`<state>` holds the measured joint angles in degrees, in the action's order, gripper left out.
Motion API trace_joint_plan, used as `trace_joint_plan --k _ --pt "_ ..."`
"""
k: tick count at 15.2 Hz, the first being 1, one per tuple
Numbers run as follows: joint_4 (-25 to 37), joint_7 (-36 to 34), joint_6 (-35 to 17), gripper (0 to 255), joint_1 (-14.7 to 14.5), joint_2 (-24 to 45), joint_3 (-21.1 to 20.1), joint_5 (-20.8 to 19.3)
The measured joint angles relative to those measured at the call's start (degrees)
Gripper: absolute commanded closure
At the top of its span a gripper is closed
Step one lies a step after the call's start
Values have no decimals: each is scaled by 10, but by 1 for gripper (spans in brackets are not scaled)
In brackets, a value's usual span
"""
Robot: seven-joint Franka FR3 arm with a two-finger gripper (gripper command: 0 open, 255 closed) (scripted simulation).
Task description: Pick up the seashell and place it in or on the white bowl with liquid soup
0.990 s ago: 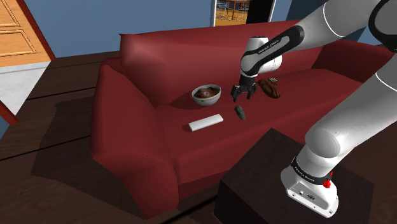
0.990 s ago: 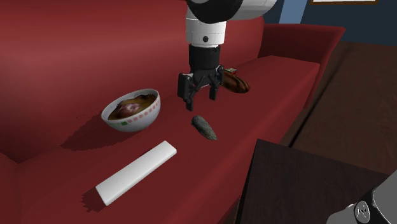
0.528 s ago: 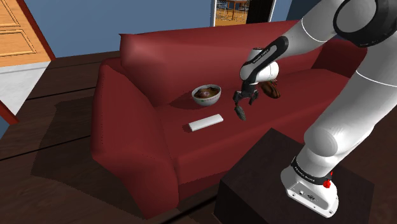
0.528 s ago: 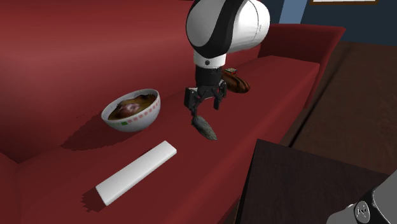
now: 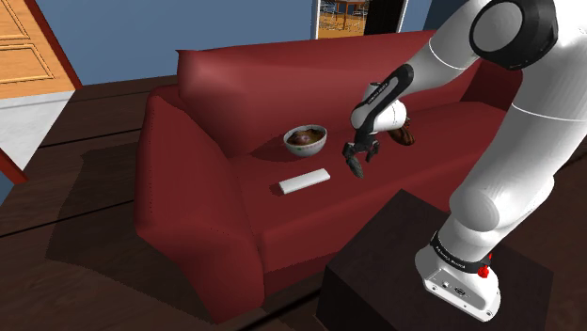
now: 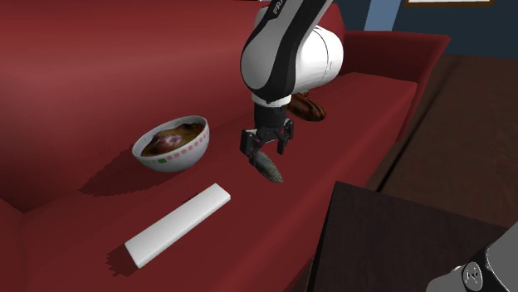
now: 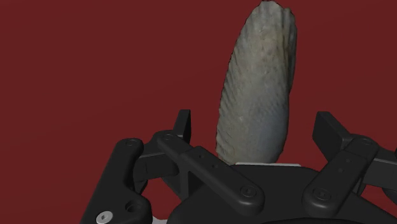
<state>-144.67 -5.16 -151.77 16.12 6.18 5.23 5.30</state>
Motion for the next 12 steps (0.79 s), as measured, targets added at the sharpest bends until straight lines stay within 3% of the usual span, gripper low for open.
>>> trace_joint_plan --k 5,6,12 --pt "-1 1 -3 0 0 2 0 1" --pt "-1 1 -3 255 0 2 0 1" --pt "1 0 -1 255 0 0 0 0"
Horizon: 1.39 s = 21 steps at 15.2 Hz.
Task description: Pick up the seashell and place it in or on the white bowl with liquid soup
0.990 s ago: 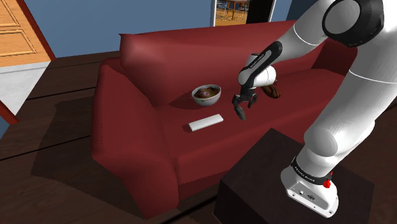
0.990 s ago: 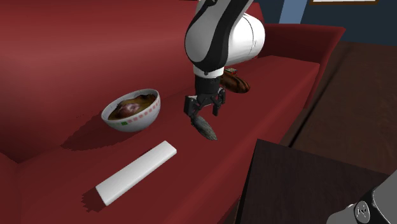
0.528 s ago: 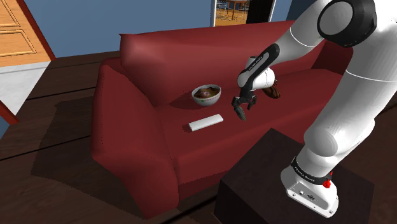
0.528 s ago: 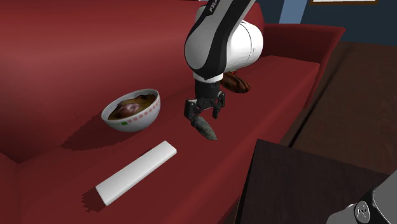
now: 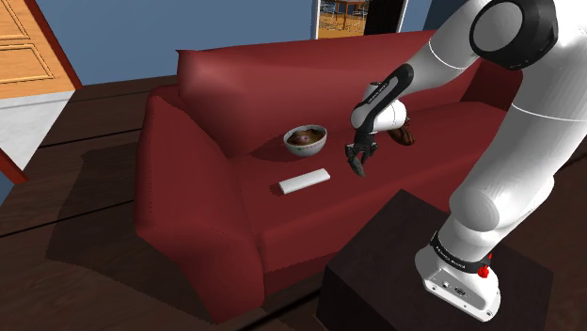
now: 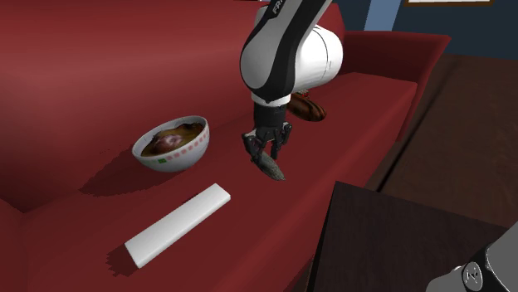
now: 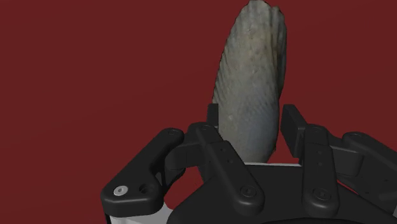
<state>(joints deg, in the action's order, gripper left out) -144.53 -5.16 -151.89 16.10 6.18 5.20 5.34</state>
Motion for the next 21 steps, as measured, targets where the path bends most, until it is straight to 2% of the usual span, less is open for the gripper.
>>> trace_joint_plan --k 5,14,15,17,19,21 --pt "-1 -2 3 255 0 -4 0 -1" --pt "6 -17 72 255 -1 -65 3 -20" --pt "6 -17 72 0 -1 -65 3 -20" --pt "20 -19 78 0 -1 -50 3 -18" --pt "66 -19 99 0 2 -2 5 -10" --pt "83 -20 99 0 2 25 4 -5"
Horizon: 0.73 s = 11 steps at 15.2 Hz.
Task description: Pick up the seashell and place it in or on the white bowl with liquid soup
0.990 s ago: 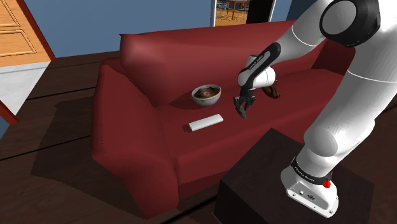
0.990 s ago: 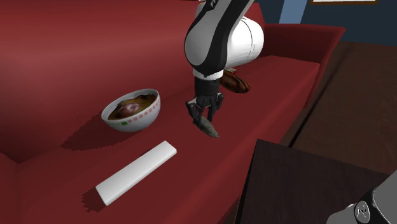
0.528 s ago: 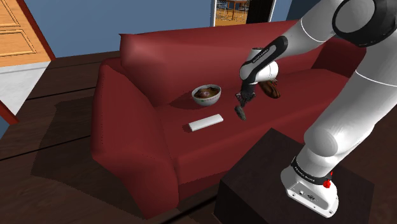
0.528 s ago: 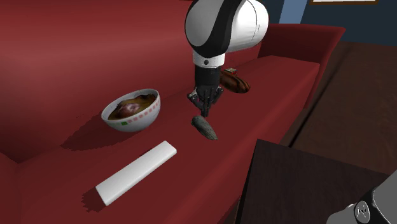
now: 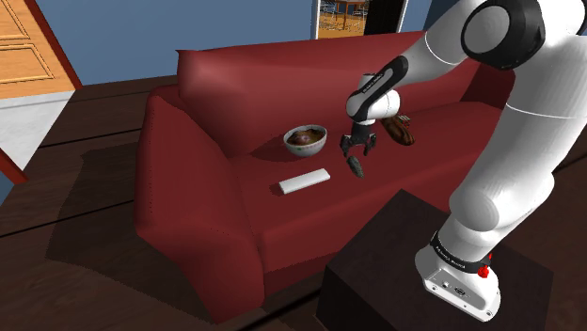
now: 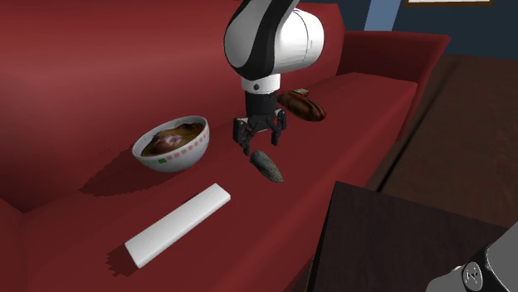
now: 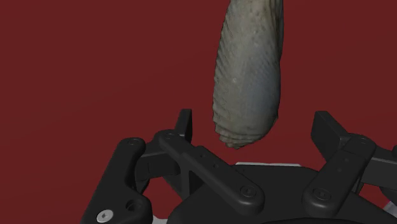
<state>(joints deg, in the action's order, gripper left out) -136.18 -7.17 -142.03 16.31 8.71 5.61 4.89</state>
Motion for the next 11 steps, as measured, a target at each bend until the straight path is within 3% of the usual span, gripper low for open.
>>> trace_joint_plan --k 11 --pt "1 8 -44 0 2 48 -5 13"
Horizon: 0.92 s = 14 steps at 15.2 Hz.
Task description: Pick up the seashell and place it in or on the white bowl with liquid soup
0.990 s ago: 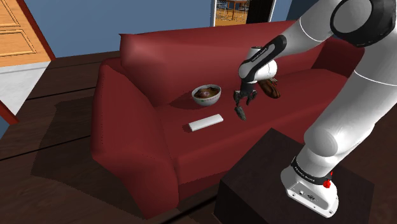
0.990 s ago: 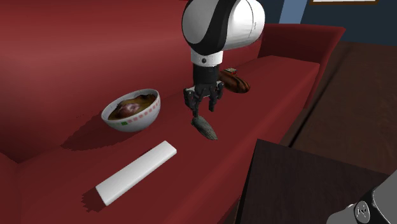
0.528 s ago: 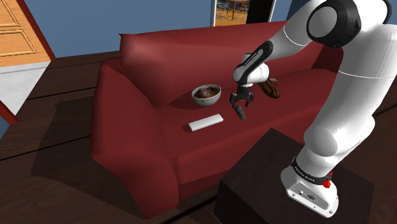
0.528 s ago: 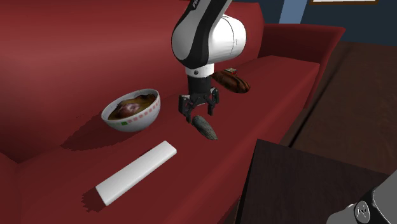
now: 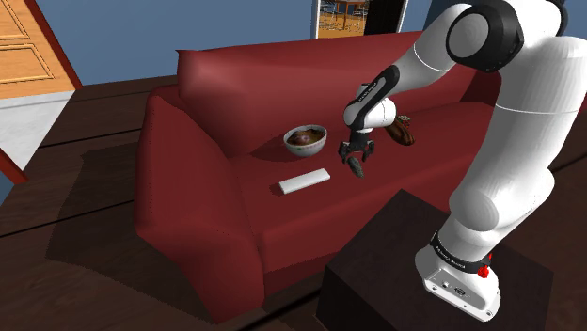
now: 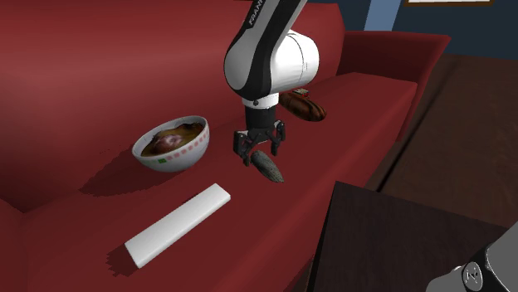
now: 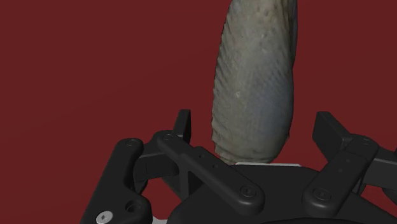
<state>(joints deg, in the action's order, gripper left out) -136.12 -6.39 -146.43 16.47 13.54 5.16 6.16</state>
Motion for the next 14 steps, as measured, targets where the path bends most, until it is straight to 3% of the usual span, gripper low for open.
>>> trace_joint_plan --k 1,2,14 --pt "0 0 0 0 0 0 0 0" --pt "0 0 0 255 0 0 0 0" --pt "0 -2 8 255 0 -8 1 -2"
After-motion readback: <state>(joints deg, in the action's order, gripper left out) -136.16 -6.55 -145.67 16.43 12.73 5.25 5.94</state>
